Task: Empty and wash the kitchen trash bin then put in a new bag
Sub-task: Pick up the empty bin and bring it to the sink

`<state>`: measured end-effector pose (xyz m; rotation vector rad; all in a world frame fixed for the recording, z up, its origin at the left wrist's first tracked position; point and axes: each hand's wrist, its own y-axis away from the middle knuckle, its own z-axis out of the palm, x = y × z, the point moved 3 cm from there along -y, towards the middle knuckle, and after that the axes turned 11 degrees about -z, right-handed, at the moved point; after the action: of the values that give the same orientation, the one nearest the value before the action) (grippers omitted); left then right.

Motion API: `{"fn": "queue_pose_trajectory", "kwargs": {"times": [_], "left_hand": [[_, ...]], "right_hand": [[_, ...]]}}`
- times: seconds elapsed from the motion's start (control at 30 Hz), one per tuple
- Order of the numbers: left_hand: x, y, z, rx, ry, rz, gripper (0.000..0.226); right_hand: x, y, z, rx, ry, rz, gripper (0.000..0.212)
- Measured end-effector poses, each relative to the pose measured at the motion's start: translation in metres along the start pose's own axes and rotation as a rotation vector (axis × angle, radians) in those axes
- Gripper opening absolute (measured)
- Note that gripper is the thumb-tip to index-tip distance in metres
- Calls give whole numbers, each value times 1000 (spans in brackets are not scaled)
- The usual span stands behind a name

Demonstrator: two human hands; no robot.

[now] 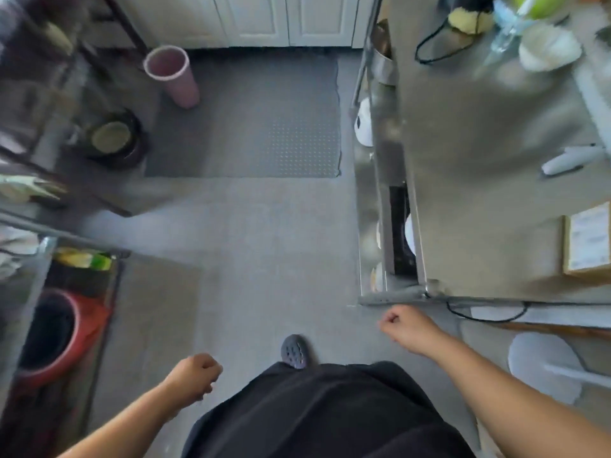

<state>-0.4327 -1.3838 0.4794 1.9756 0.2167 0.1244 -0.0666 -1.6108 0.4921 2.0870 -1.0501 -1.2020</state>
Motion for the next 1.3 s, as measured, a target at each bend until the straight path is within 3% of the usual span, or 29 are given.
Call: {"fn": "queue_pose_trajectory", "kwargs": {"times": [0.13,0.27,0.43,0.63,0.8,1.13,1.3], "left_hand": [[-10,-26,-60,38,257,-139,14],[37,-47,-104,80,427,-114,12],[129,-60,-144,53,363,34,12],[216,-68,-210,27,256,-1,13],[281,-80,-275,92,385,29,14],[278,-167,-362,1,427,-135,15],[286,-218,-440,-51,319,-160,15]], "right_hand": [[-87,-51,-13,-48,30,-104,15],[-117,-95,-30,-81,85,-104,24],[-123,-161,-53,-145,161,-43,25],[-152,-237,-119,-316,337,-1,47],[-226,-318,-192,-266,355,6,26],[-440,-482,-243,-150,332,-199,16],[-519,-530,-251,-201,388,-186,21]]}}
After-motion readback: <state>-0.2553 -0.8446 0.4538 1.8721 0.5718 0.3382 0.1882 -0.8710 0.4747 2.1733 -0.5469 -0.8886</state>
